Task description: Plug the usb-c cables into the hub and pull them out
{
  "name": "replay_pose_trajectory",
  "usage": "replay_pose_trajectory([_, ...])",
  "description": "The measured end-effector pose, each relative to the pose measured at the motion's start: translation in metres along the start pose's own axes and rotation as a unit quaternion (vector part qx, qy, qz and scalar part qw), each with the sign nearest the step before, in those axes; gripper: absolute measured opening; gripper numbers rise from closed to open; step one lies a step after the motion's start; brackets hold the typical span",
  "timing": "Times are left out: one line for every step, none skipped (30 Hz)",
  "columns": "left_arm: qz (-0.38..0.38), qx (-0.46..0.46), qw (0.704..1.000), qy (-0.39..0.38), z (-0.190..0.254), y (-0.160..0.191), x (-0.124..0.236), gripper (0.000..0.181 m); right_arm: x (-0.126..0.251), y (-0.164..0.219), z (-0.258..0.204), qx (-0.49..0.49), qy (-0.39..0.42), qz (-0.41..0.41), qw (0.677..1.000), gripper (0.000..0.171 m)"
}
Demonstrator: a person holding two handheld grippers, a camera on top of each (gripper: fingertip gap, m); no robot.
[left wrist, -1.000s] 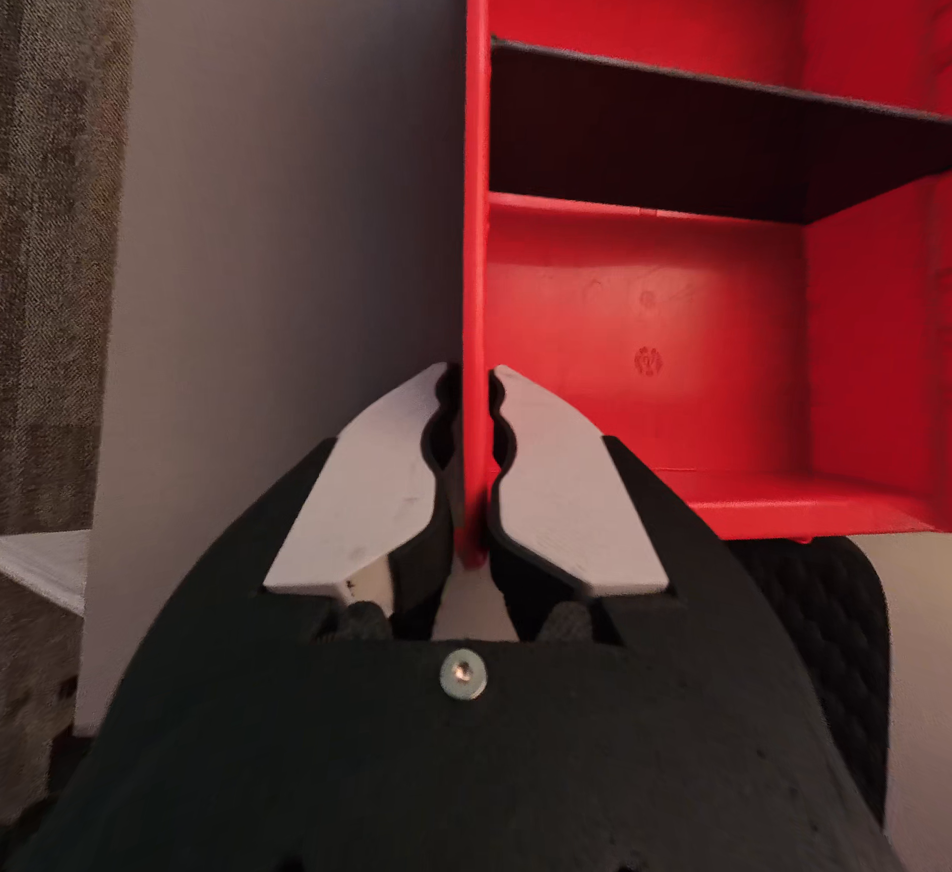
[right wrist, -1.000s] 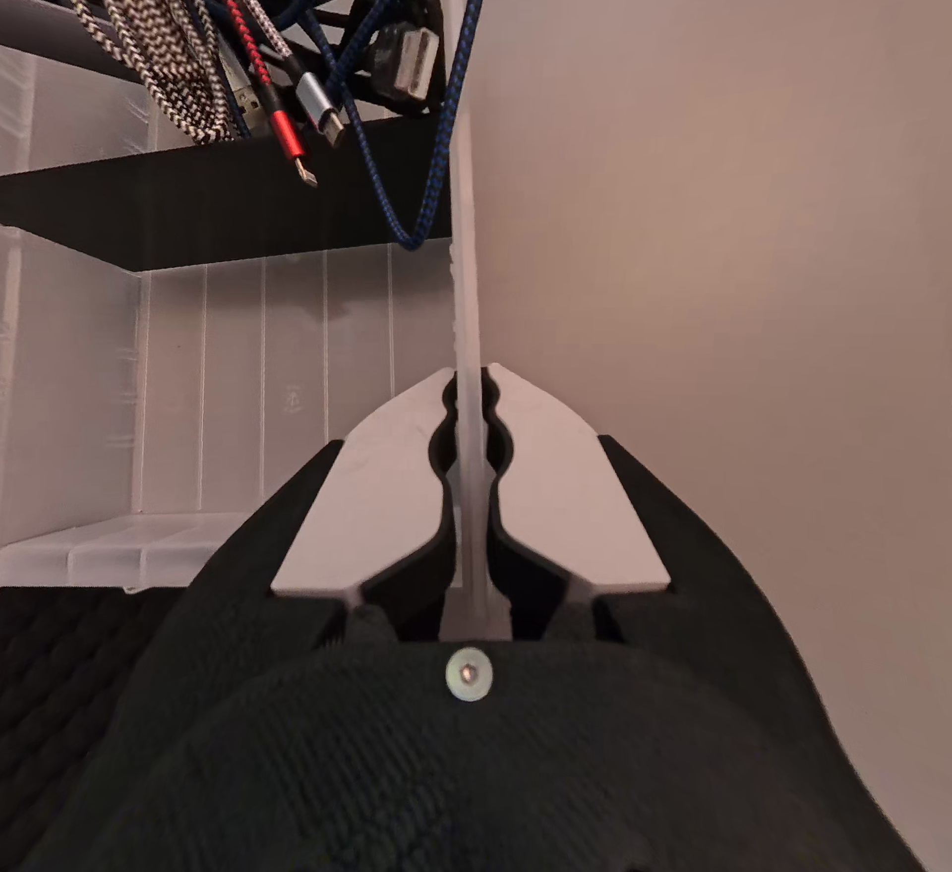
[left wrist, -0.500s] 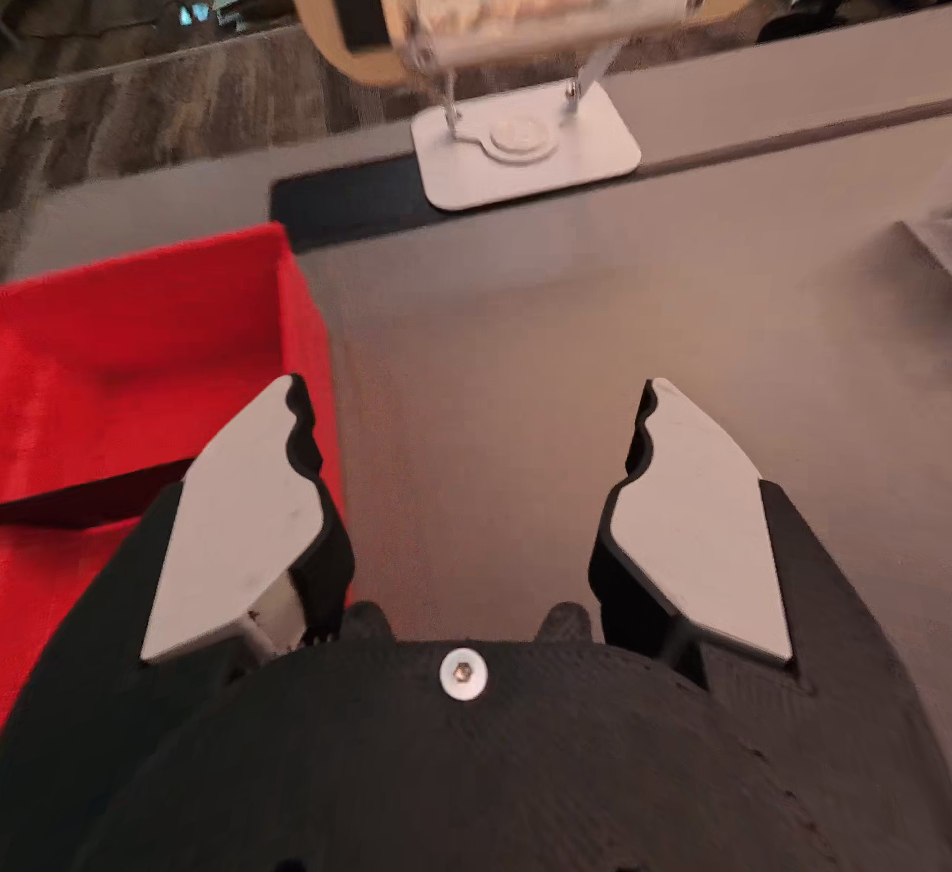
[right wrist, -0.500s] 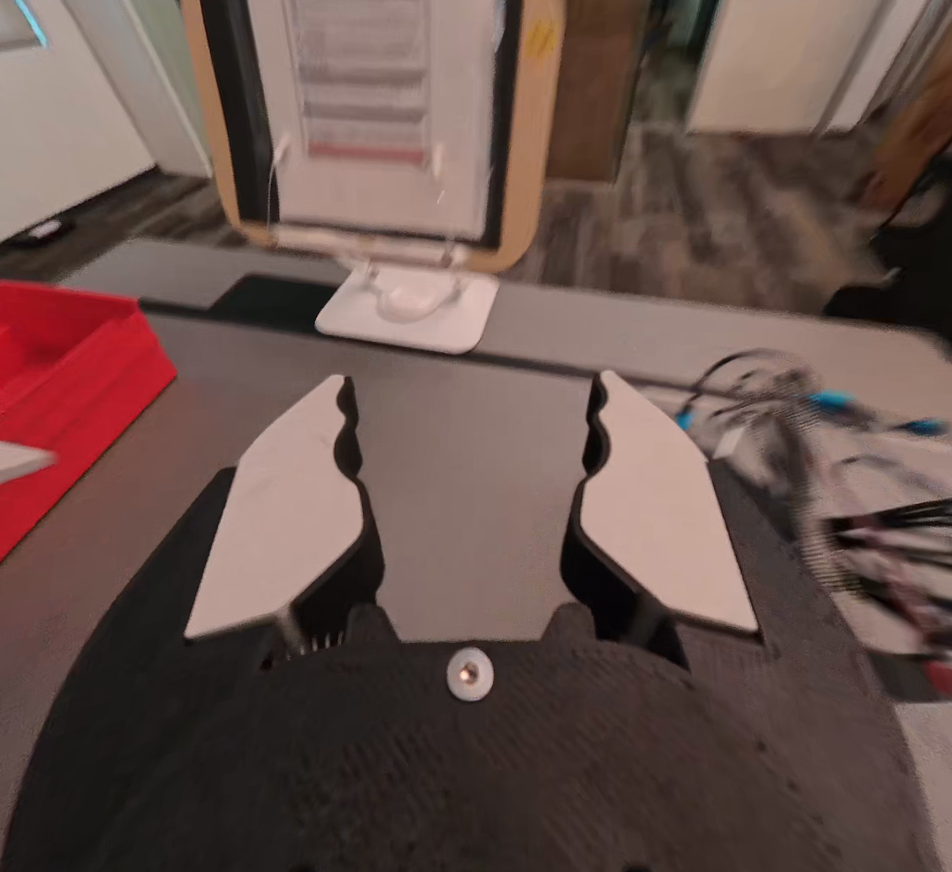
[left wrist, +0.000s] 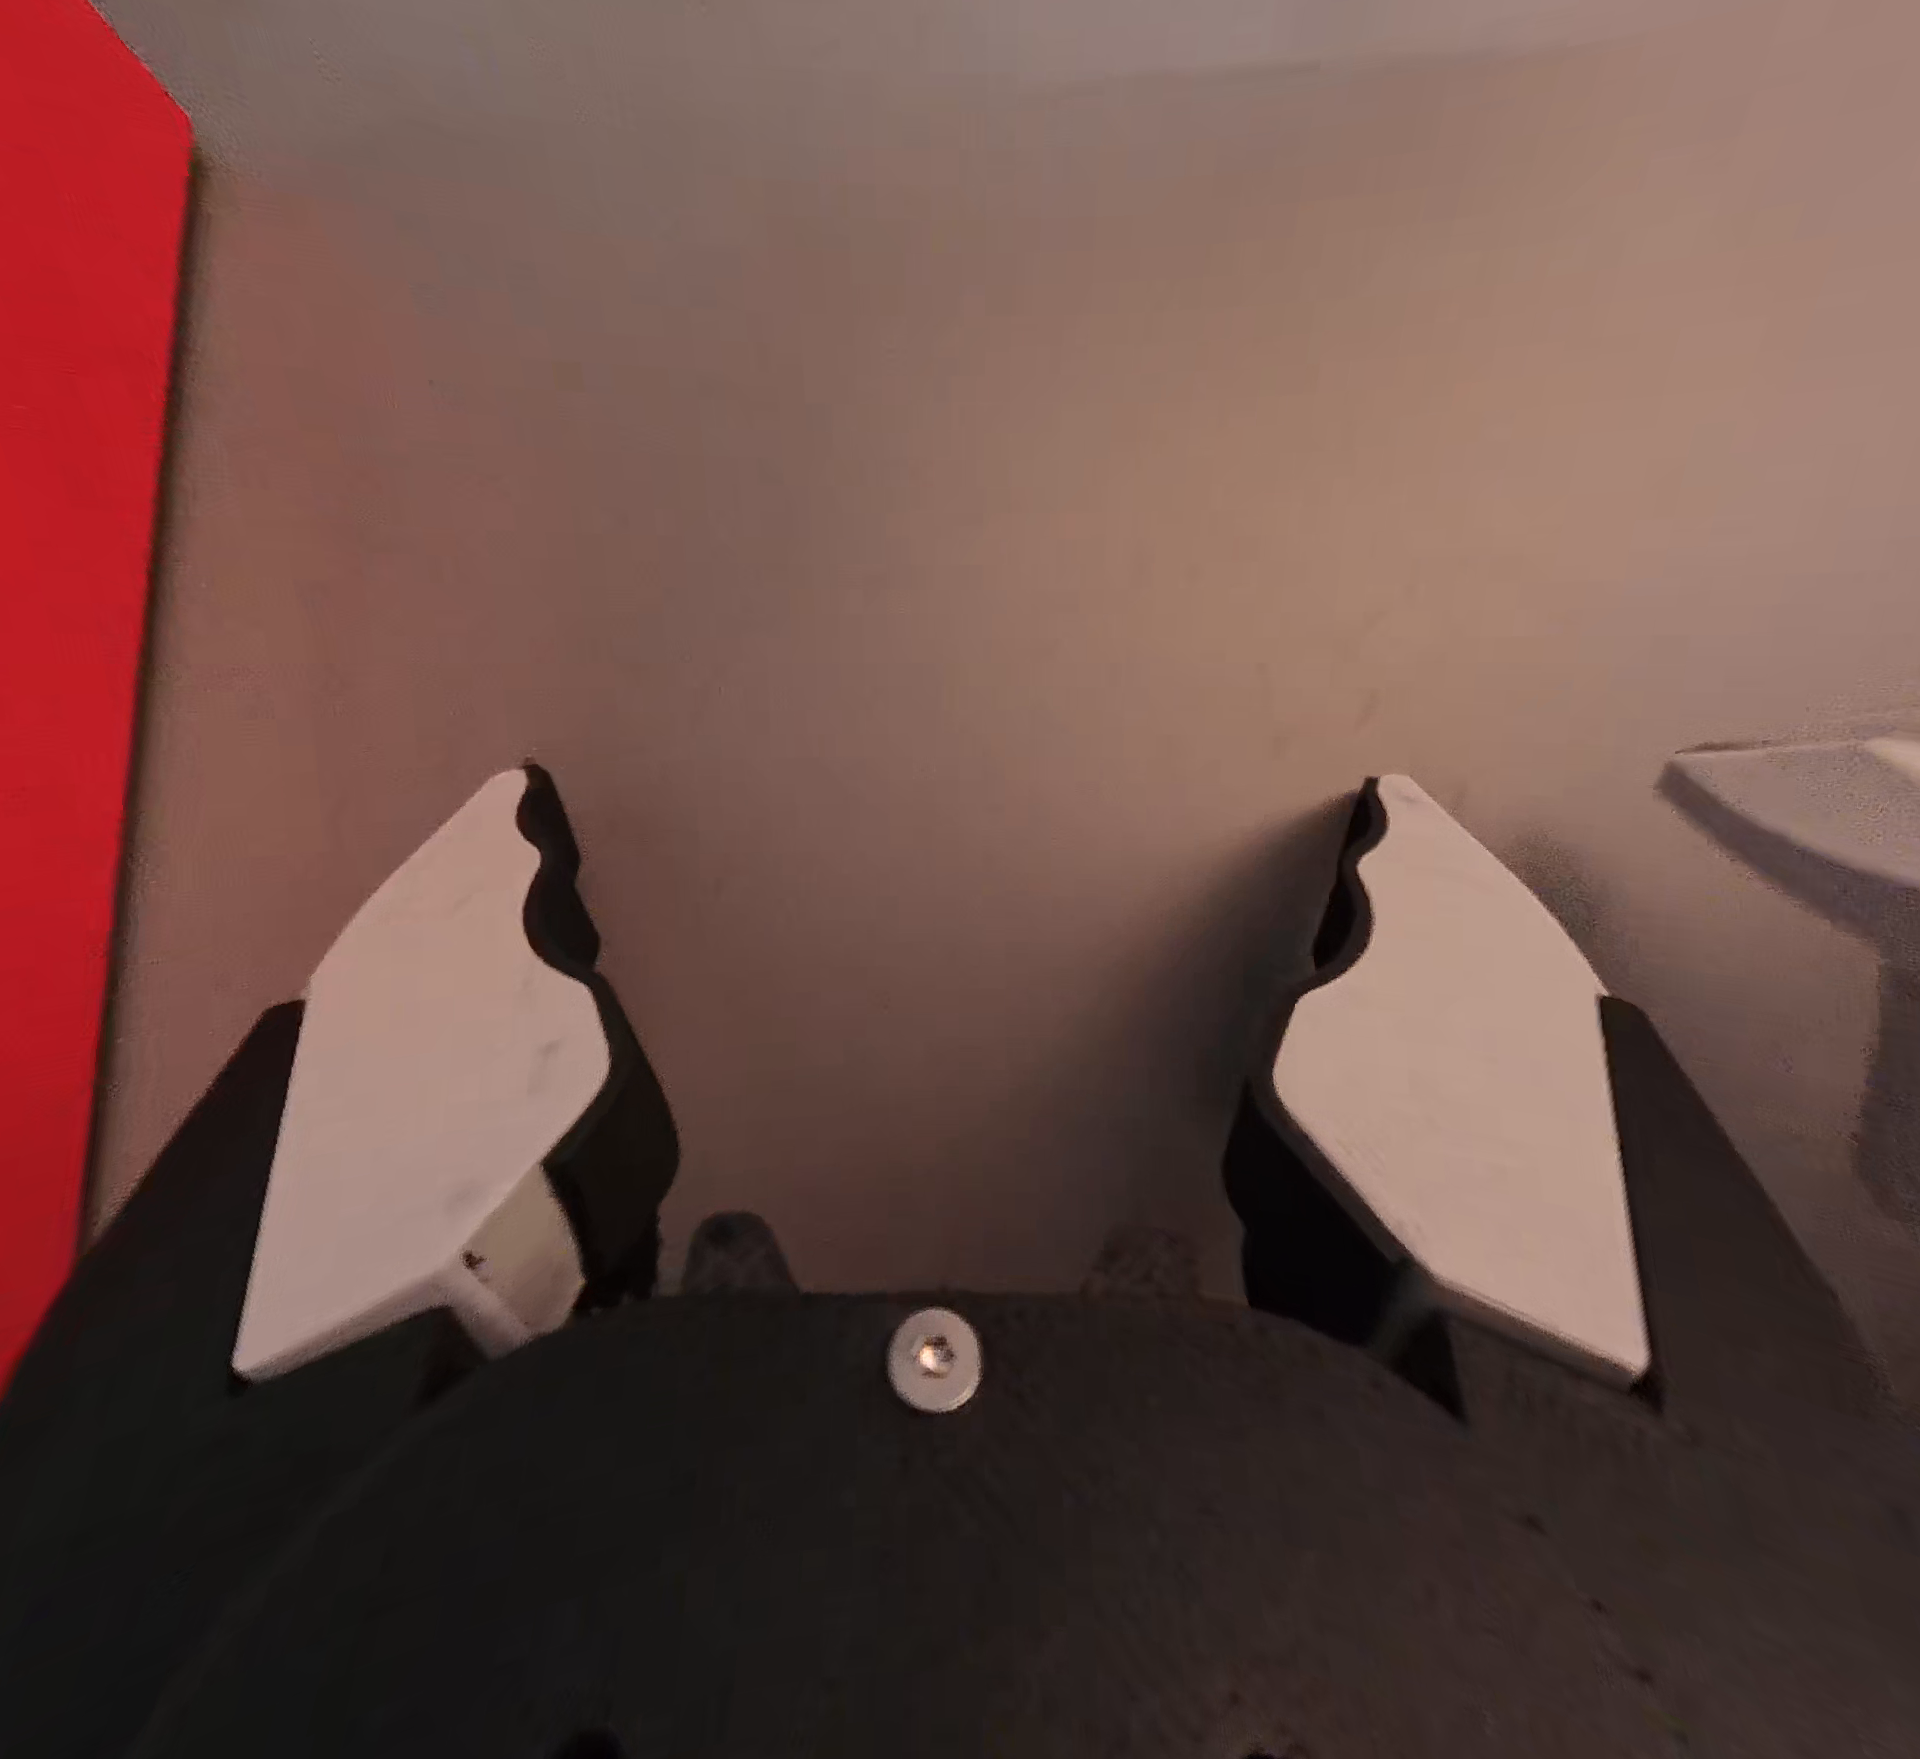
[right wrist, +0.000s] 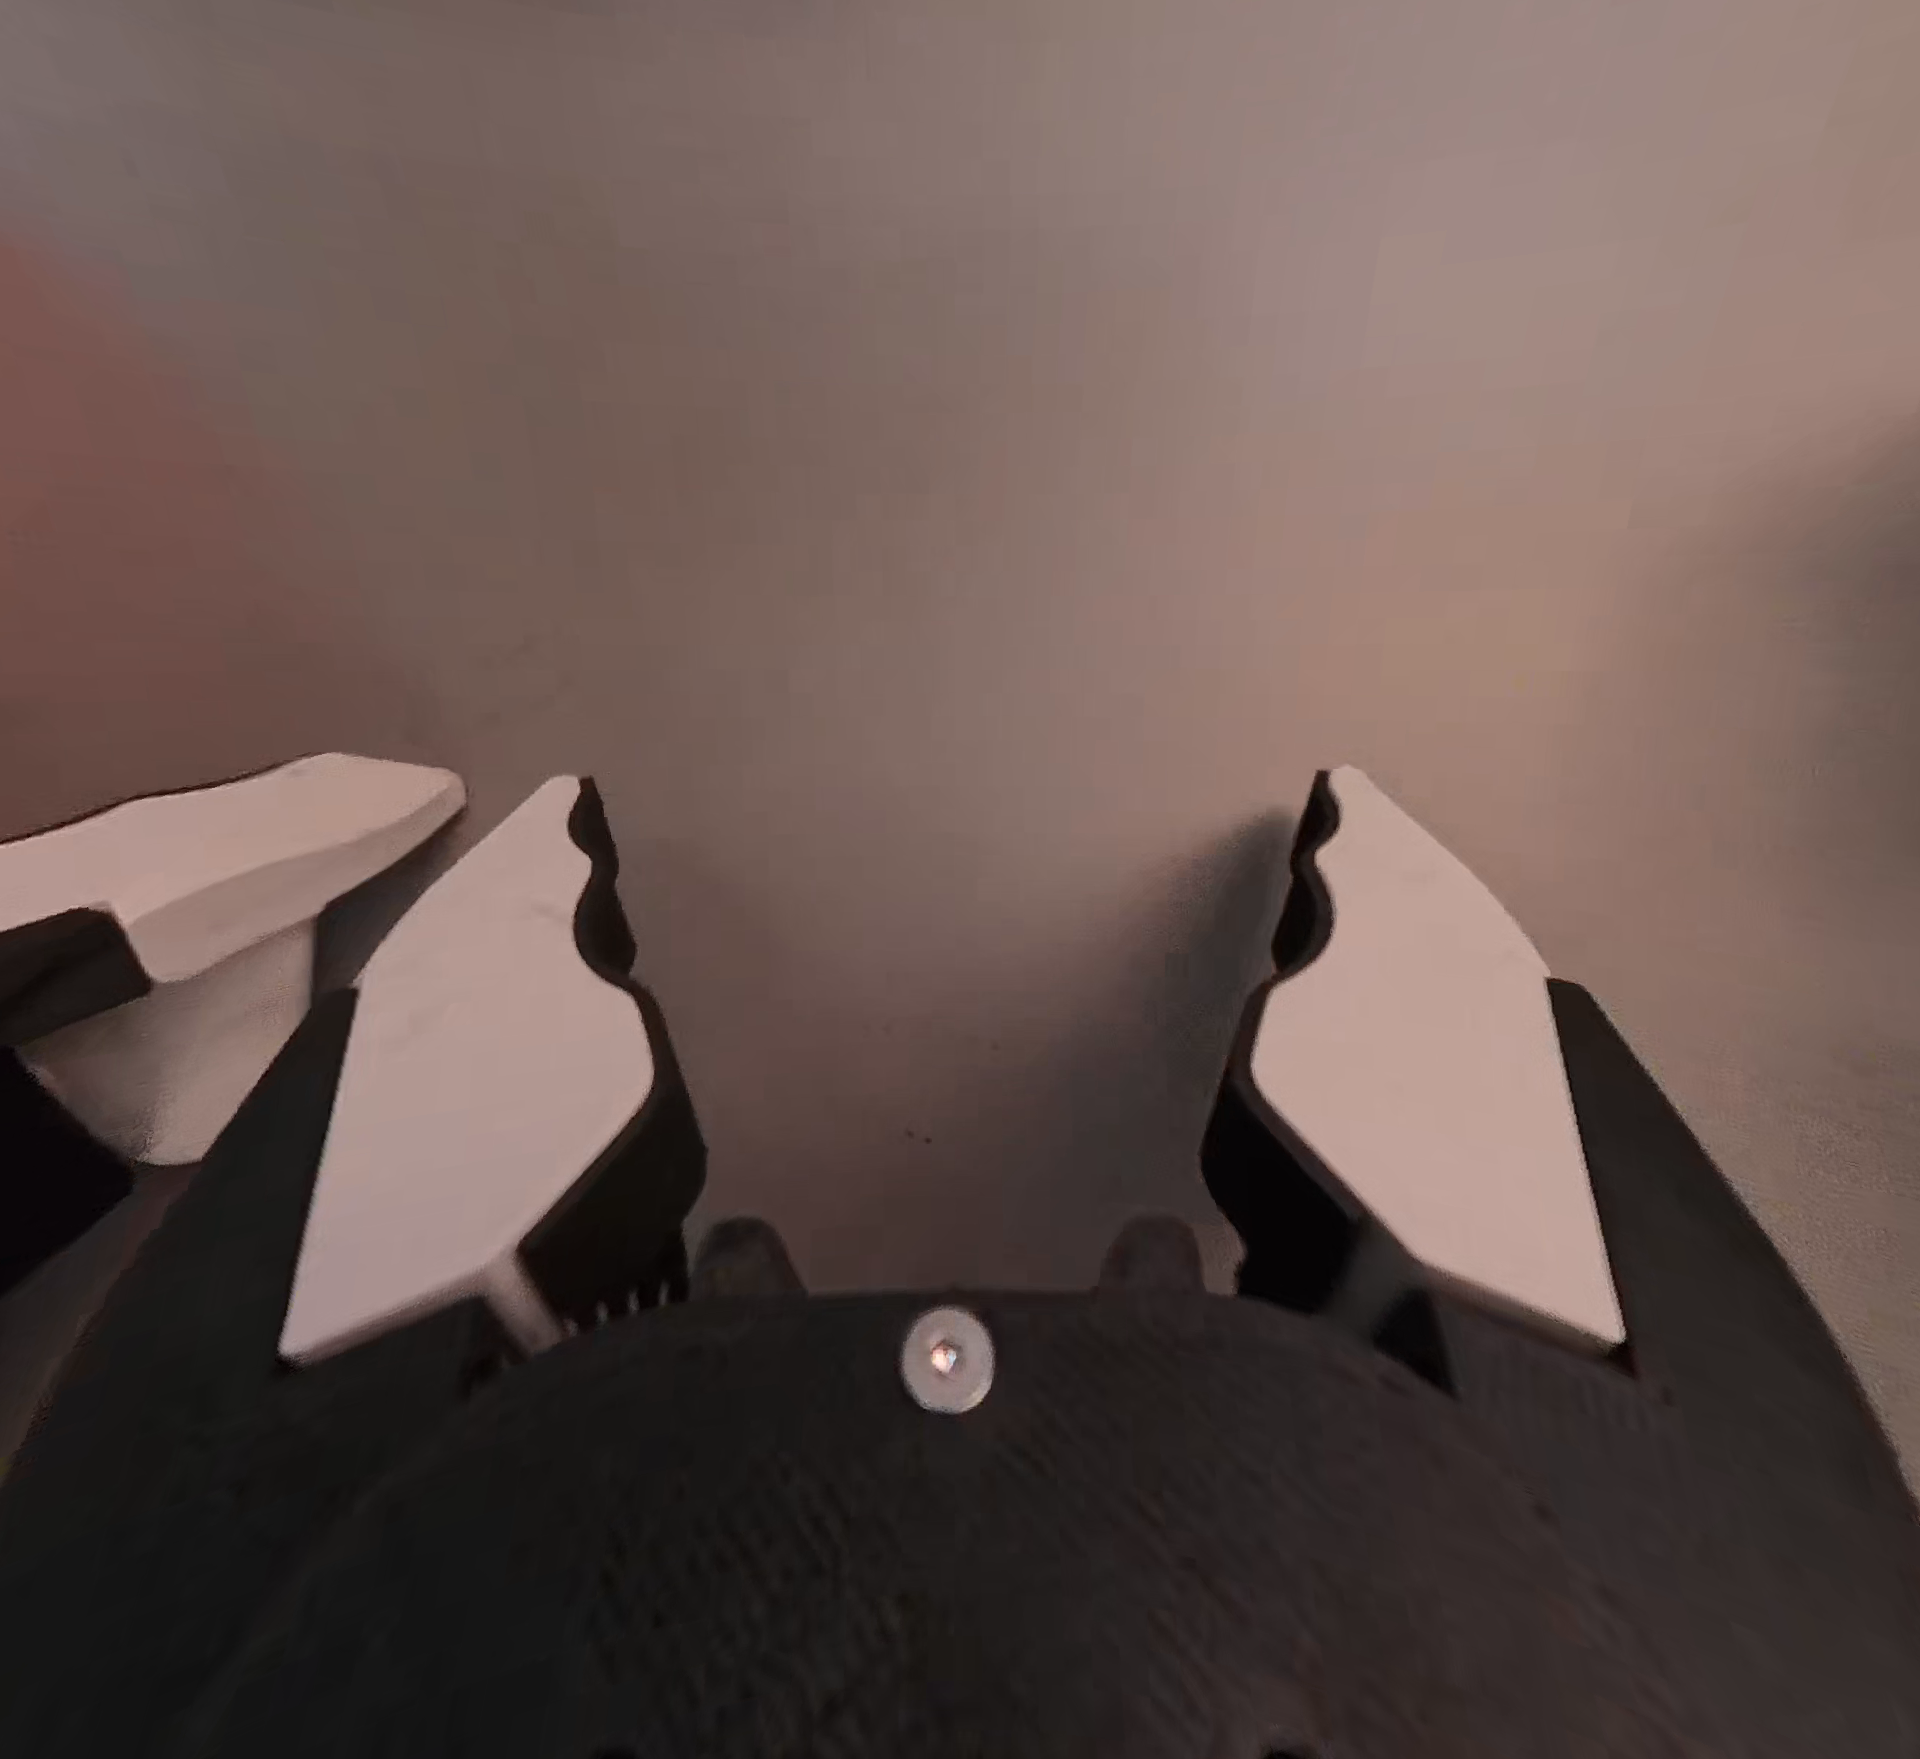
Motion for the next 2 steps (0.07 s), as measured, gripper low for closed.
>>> replay_pose_trajectory([-0.001, 0.004, 1.000, -0.003, -0.0006, -0.0003, -0.0009, 0.136, -0.0041, 0.0037, -0.0016, -0.003, 0.006, -0.006, 1.000, 0.126])
replay_pose_trajectory([-0.004, 0.008, 1.000, -0.001, -0.0003, -0.0003, -0.0019, 0.135, -0.0073, 0.0058, -0.0016, -0.003, 0.018, -0.008, 1.000, 0.128])
Point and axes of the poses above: each gripper's, where its closed fingertips meet, x back along the fingers, y out of its underside, z = x × y across the jaws, the point moved 3 cm from there along x, back along the fingers, and after that the axes turned 4 degrees about z, right-handed, at the moved point
